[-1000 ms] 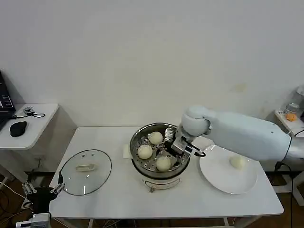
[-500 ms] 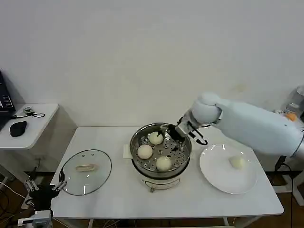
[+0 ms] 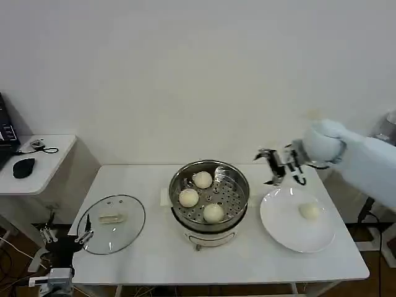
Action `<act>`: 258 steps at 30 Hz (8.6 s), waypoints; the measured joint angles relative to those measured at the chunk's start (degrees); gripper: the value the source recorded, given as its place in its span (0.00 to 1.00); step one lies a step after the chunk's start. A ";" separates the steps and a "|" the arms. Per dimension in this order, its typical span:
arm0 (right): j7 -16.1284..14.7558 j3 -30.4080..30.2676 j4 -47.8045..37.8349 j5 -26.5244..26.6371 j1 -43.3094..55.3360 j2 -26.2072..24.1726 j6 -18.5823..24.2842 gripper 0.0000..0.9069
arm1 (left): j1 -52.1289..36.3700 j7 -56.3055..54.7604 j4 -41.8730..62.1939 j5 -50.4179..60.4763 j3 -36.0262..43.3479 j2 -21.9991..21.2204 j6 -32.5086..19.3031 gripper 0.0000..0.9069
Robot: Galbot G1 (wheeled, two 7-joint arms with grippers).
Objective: Take steamed baozi put them in steamer then cover it.
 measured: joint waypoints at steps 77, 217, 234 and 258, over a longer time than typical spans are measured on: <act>-5.37 22.84 -33.66 -17.72 -27.61 11.32 6.38 0.69 | -0.02 -0.08 1.45 -0.10 -0.39 -0.40 -0.18 1.00; 45.46 108.02 23.29 25.57 -105.67 43.35 18.88 1.00 | -6.64 -1.86 19.02 52.71 6.74 4.29 -7.97 1.00; 45.47 112.10 29.30 26.82 -111.79 46.86 19.67 1.00 | -18.60 -2.42 31.93 59.90 10.56 7.67 -8.81 1.00; 45.43 113.49 30.42 27.37 -113.37 48.29 20.07 1.00 | -26.96 -2.10 42.06 62.25 12.93 8.73 -8.76 0.00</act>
